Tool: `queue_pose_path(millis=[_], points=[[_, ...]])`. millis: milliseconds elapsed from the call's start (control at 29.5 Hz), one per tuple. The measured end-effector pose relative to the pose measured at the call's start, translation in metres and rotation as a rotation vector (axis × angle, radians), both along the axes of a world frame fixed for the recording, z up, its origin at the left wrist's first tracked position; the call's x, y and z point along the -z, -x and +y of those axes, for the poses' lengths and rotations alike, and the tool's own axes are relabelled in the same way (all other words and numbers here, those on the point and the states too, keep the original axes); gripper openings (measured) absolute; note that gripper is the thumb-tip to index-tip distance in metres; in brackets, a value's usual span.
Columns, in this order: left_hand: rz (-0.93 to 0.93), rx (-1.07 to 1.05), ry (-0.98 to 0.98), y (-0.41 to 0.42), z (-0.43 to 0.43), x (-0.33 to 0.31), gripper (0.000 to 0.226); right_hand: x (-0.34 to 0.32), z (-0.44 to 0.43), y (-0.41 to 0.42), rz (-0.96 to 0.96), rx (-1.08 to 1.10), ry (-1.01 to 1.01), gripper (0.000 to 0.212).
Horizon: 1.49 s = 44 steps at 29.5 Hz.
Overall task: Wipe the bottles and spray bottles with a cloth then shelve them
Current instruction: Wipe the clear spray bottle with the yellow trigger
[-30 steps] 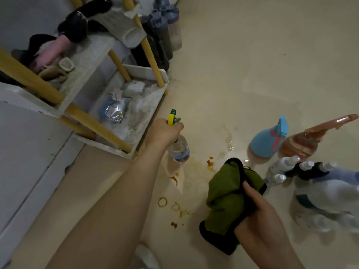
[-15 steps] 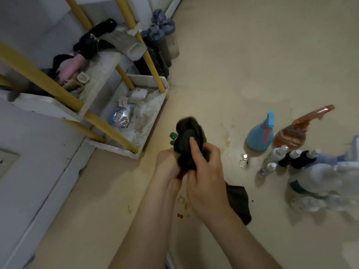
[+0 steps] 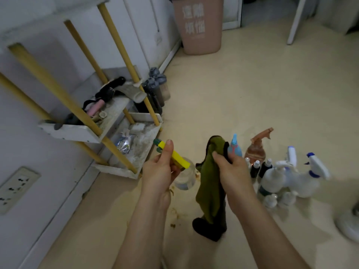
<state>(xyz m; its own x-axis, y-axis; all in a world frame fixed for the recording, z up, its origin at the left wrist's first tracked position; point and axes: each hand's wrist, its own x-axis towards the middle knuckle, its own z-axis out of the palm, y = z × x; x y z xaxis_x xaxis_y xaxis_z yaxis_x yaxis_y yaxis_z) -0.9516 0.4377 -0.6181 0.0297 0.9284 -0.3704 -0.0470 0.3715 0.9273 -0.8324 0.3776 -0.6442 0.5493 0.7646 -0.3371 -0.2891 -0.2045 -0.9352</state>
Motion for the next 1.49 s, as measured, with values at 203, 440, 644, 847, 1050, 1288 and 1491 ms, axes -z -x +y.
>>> queue_pose_path(millis=[203,440,644,847,1050,1288,1491], points=[[0.028,0.12,-0.046,-0.005,-0.03,-0.042,0.029,-0.033,-0.033,0.064,-0.259,-0.282,-0.344,0.03],[0.353,0.096,-0.309,-0.001,-0.055,-0.041,0.049,-0.013,-0.032,0.061,-0.194,-0.24,-0.245,0.044],[0.369,0.029,-0.389,0.019,-0.05,-0.063,0.049,-0.018,-0.042,0.039,-0.156,-0.465,-0.194,0.038],[0.342,0.1,-0.373,0.029,-0.037,-0.086,0.052,-0.028,-0.053,0.055,-1.15,-0.659,-0.131,0.099],[0.407,0.241,-0.462,0.024,-0.043,-0.098,0.051,-0.025,-0.014,0.001,-0.993,-0.757,-0.053,0.11],[0.306,0.335,-0.344,0.015,-0.022,-0.12,0.052,-0.006,-0.033,0.013,-0.368,-0.505,-0.275,0.07],[0.282,0.421,-0.27,0.002,-0.006,-0.131,0.053,-0.027,-0.037,0.013,-0.446,-0.406,-0.255,0.073]])
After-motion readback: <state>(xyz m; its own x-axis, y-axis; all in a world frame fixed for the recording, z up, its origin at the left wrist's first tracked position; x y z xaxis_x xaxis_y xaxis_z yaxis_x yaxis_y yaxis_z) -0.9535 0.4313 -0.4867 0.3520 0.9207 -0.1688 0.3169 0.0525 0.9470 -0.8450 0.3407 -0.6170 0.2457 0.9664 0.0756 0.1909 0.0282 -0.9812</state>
